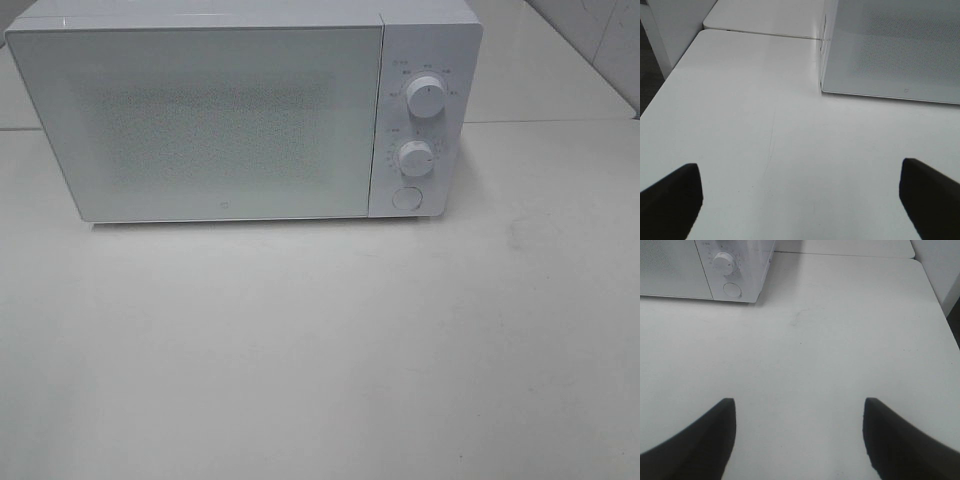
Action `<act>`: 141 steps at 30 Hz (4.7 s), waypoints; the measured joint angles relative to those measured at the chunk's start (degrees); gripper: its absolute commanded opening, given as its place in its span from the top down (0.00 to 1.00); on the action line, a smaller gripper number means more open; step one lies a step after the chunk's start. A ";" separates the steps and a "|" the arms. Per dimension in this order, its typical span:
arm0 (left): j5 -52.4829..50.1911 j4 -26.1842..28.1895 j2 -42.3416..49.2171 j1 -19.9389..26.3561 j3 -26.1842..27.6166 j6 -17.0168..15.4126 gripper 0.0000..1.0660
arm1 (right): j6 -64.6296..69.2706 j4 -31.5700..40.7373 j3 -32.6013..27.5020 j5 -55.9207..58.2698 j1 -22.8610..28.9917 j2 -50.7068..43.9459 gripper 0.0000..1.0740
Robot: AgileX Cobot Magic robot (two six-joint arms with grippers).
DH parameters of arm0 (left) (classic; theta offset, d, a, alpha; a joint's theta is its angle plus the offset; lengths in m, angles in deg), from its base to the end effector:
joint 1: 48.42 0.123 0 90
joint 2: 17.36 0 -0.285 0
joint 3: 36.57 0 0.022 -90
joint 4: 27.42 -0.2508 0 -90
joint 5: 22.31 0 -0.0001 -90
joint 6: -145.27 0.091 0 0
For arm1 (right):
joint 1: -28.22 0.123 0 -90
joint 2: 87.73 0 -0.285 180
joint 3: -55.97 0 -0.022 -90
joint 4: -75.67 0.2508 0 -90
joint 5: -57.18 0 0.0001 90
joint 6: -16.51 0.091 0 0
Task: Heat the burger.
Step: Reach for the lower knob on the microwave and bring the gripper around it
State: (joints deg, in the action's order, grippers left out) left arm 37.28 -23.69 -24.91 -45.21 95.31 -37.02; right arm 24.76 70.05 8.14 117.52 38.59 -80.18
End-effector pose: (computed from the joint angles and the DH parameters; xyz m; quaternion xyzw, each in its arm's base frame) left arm -0.0054 -0.0054 0.2813 -0.0394 0.8432 -0.0282 0.5353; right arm -0.0054 -0.0089 0.2818 -0.0135 0.8456 0.0376 0.5323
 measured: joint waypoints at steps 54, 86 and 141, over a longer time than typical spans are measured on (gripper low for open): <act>0.00 0.00 0.06 0.00 0.00 0.00 0.06 | 0.46 0.46 -4.64 -31.74 0.00 18.05 0.36; 0.00 0.00 0.06 0.00 0.00 0.00 0.06 | 0.46 0.46 -6.99 -76.49 0.00 57.18 0.36; 0.00 0.00 0.06 0.00 0.00 0.00 0.06 | -26.07 54.83 0.63 -125.65 33.69 101.87 0.36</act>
State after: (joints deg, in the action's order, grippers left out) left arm 37.28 -23.69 -24.86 -45.21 95.31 -37.02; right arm -1.31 124.88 8.78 -8.13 72.28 21.70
